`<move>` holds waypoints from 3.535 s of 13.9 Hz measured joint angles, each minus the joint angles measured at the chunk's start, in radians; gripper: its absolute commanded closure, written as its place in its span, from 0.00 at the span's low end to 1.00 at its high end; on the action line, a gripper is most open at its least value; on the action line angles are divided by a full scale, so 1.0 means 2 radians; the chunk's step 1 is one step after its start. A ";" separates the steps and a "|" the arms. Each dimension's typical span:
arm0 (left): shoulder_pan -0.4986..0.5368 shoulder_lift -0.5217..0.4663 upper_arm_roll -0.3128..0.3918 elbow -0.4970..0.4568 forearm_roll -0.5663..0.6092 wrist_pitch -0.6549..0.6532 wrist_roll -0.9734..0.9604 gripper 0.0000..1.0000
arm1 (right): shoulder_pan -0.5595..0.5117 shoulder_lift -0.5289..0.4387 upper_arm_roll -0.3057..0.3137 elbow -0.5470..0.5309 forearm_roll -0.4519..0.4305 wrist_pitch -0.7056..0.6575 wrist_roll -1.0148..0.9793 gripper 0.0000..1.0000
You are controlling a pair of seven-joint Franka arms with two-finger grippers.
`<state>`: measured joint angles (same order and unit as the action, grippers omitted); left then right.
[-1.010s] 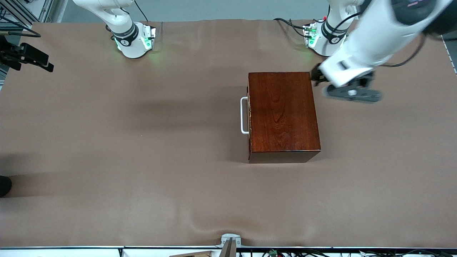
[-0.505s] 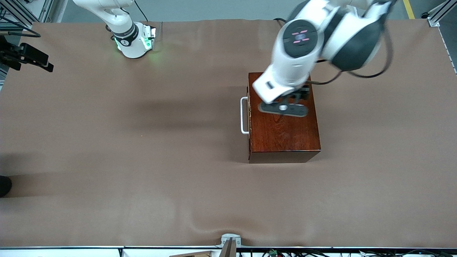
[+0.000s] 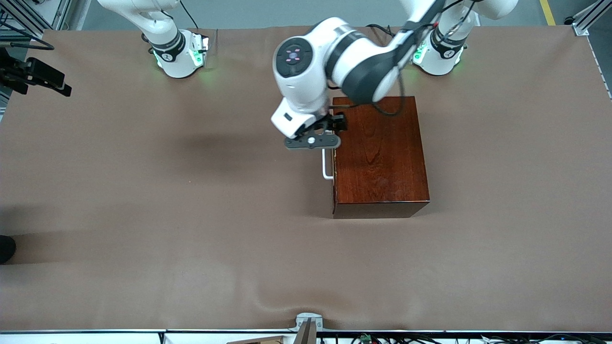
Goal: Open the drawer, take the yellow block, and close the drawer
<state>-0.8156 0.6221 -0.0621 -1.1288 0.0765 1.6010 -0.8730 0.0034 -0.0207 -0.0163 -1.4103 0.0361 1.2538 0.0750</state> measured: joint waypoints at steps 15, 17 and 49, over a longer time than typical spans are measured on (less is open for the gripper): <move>-0.031 0.075 0.013 0.002 0.008 0.005 -0.019 0.00 | 0.000 0.000 0.000 0.000 0.000 0.000 0.000 0.00; -0.030 0.082 0.014 0.000 0.011 0.005 -0.019 0.00 | 0.000 0.000 0.000 0.000 0.000 0.000 0.000 0.00; -0.061 0.108 0.010 0.001 0.021 0.119 -0.044 0.00 | 0.000 0.000 0.000 0.000 0.000 0.000 0.000 0.00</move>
<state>-0.9382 0.8380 -0.0412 -1.1271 0.1190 1.8392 -0.9606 0.0027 -0.0207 -0.0171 -1.4104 0.0361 1.2532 0.0750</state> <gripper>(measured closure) 0.000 0.000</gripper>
